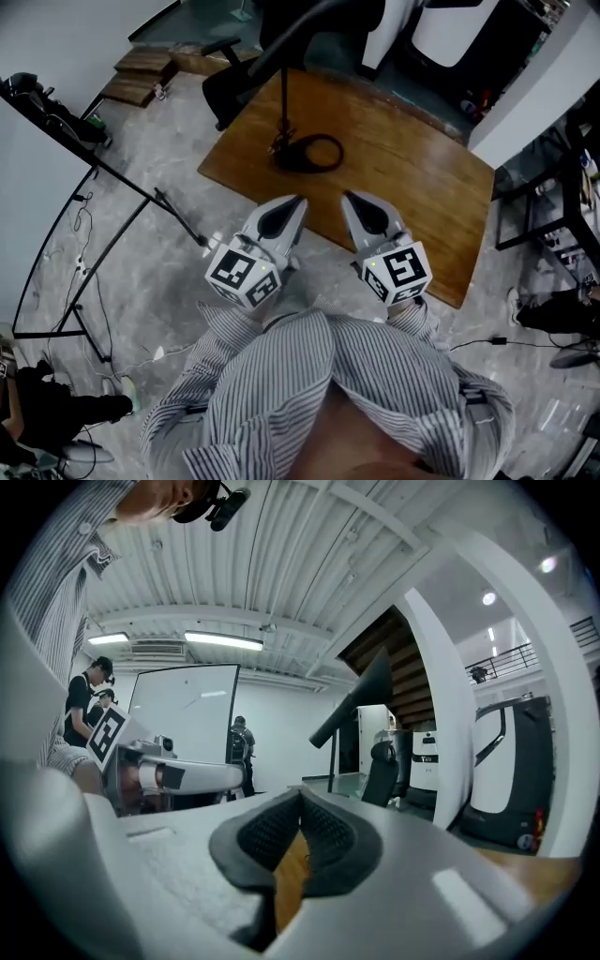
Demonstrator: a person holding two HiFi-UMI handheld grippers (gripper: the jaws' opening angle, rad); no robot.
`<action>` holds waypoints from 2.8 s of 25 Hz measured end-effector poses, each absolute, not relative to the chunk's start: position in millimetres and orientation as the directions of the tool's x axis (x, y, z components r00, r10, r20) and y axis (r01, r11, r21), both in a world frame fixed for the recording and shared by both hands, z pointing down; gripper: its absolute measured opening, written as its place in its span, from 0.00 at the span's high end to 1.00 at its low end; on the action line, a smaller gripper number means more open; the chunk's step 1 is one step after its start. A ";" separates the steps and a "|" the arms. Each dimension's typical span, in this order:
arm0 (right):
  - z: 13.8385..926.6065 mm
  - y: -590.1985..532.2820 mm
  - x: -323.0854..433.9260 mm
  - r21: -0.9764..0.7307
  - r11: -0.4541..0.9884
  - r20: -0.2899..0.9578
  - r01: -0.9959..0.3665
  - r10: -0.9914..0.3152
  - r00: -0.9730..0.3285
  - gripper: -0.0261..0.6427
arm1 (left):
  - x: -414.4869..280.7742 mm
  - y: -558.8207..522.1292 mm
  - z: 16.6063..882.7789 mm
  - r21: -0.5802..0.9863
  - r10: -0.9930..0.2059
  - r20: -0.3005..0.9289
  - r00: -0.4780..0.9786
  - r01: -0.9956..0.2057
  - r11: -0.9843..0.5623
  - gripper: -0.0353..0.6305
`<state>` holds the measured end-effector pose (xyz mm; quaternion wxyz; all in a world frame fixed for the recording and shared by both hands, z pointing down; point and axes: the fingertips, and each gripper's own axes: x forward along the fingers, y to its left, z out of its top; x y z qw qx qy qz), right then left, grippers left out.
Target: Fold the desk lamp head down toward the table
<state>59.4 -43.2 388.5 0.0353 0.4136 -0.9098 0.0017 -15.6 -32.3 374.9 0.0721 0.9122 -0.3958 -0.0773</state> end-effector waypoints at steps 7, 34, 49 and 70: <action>390.2 -135.2 20.5 0.003 0.616 0.073 -0.788 -0.786 -0.614 0.96 | -53.4 -124.4 383.8 0.204 -0.717 -0.053 0.695 -0.696 -0.689 0.94; 414.0 -310.1 -69.0 0.027 0.699 0.116 -0.714 -0.712 -0.693 0.82 | -116.9 -263.7 370.1 0.006 -0.814 0.006 0.581 -0.814 -0.581 0.69; 418.0 -312.4 -78.2 -0.047 0.721 0.097 -0.692 -0.686 -0.721 0.89 | -108.6 -295.9 325.3 -0.386 -0.796 0.016 0.605 -0.730 -0.564 0.53; 419.4 -315.6 -79.8 -0.071 0.716 0.091 -0.695 -0.689 -0.719 0.89 | -95.9 -305.4 323.3 -0.475 -0.736 0.148 0.660 -0.606 -0.638 0.60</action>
